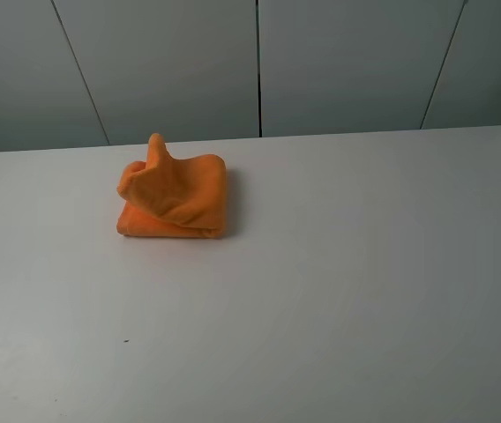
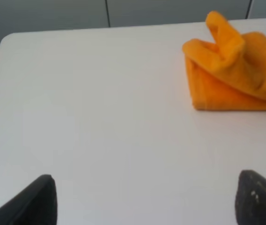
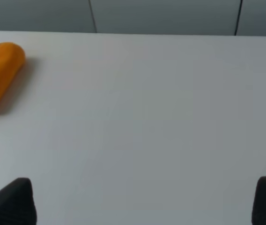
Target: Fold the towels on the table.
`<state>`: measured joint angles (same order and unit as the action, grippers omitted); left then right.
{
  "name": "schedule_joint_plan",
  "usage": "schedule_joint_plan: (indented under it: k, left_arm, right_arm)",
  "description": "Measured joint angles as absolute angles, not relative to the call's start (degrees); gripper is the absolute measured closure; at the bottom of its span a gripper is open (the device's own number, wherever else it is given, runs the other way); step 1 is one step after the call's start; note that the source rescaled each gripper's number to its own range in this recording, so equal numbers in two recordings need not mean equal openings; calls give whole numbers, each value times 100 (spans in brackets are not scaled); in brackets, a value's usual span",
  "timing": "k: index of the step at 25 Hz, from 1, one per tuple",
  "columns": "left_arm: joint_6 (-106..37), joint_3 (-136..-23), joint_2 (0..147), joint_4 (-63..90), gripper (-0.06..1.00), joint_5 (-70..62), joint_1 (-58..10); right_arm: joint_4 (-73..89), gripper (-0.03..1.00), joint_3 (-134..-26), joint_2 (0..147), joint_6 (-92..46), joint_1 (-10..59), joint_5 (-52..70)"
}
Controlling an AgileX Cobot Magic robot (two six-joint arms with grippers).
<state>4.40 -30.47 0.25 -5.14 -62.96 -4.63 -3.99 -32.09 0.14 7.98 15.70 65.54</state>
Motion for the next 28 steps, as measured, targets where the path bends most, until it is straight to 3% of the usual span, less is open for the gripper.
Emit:
schedule_joint_plan:
  k: [28]
  left_arm:
    - [289, -2929, 0, -455, -3, -6239, -463]
  right_arm:
    - [-390, -2, -2938, 14, 688, 1348, 6328]
